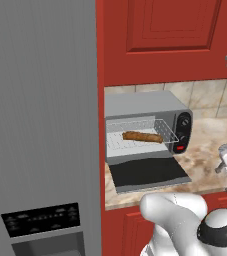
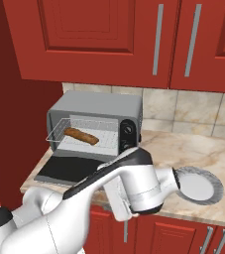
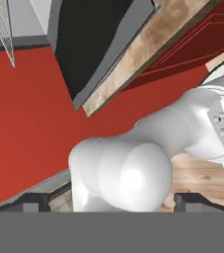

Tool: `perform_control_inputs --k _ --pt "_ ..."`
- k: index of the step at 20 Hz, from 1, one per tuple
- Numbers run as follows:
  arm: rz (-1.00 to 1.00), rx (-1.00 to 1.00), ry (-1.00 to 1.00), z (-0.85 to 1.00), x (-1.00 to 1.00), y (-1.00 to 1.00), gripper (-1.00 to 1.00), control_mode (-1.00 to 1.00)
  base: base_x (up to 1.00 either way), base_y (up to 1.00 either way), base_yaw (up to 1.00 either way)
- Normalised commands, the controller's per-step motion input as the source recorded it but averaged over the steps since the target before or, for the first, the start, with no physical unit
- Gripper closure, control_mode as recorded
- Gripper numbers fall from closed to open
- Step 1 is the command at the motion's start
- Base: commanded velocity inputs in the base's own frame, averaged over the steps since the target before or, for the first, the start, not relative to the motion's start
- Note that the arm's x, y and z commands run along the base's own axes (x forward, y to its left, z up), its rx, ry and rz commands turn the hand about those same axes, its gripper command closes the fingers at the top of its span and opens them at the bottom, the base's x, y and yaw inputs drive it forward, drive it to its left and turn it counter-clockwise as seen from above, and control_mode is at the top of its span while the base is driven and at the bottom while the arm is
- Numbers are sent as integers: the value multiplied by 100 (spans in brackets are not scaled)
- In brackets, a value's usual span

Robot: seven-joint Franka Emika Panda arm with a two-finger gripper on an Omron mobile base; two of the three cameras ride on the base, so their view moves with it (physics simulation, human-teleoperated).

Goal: Pull the toaster oven rack outwards. Pick up the baguette from the plate and place it on the toaster oven rack. Close the toaster oven door fully and set the temperature to the lowest setting.

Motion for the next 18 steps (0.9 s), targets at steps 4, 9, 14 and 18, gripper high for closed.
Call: perform_control_inputs --k 4,9,14,18 --pt "-21 9 27 -3 0 -10 -100 -100 0 0 0" --pt "-22 2 23 0 0 0 -100 -100 0 0 0" --pt "-16 -3 23 -1 0 0 -100 -100 0 0 0" --pt "-13 -12 24 -22 0 0 -100 -100 0 0 0"
